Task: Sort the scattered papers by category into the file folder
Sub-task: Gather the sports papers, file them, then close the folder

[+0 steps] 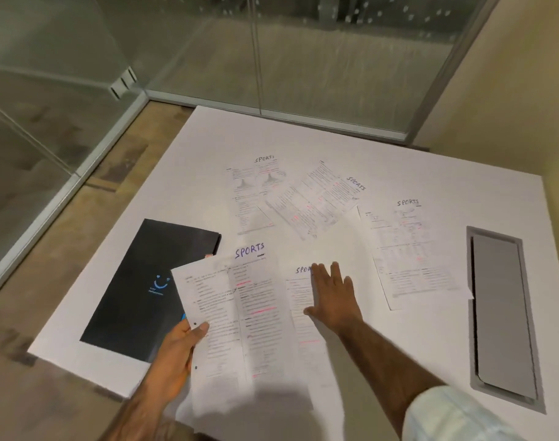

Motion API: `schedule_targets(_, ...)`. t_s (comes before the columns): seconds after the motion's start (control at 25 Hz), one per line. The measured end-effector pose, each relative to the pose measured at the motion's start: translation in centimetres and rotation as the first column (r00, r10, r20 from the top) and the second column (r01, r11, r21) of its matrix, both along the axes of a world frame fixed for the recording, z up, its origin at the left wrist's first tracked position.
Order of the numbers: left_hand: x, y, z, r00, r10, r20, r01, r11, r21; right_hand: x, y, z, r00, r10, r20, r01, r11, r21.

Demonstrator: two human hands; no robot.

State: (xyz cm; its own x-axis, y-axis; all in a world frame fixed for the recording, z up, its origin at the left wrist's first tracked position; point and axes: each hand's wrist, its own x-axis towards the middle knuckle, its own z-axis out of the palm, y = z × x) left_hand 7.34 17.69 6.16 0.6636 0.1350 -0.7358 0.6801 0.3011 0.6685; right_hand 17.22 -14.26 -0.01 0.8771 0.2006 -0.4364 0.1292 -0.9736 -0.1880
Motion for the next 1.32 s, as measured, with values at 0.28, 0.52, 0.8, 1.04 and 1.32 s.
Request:
schedule_targets(0.28, 0.4, 1.3, 0.7, 0.999, 0.024, 0.047, -0.026, 0.999, 0.045, -1.8, 1.0, -0.3, 0.945, -0.266, 0.193, 0.216, 0.945, 0.246)
schedule_targets(0.52, 2.5, -0.1, 2.4, 0.992, -0.048, 0.119, 0.034, 0.993, 0.117, -2.3, -1.8, 4.2, 0.623, -0.781, -0.043, 0.654, 0.491, 0.575)
schedule_targets(0.8, 5.3, -4.2, 3.9, 0.975, -0.145, 0.166, 0.114, 0.976, 0.184, -0.8, -13.3, 17.3, 0.472, -0.867, -0.159, 0.501, 0.116, 0.858)
schedule_targets(1.04, 6.6, -9.3, 5.8, 0.953, -0.235, 0.191, 0.209, 0.967, 0.146, -2.5, -14.8, 21.9, 0.476, -0.814, -0.332, 0.443, -0.105, 0.89)
schedule_targets(1.32, 6.9, -15.3, 8.5, 0.918, -0.313, 0.244, 0.319, 0.948, 0.013, -4.5, -11.0, 17.7, 0.515, -0.703, -0.491, 0.6, -0.114, 0.792)
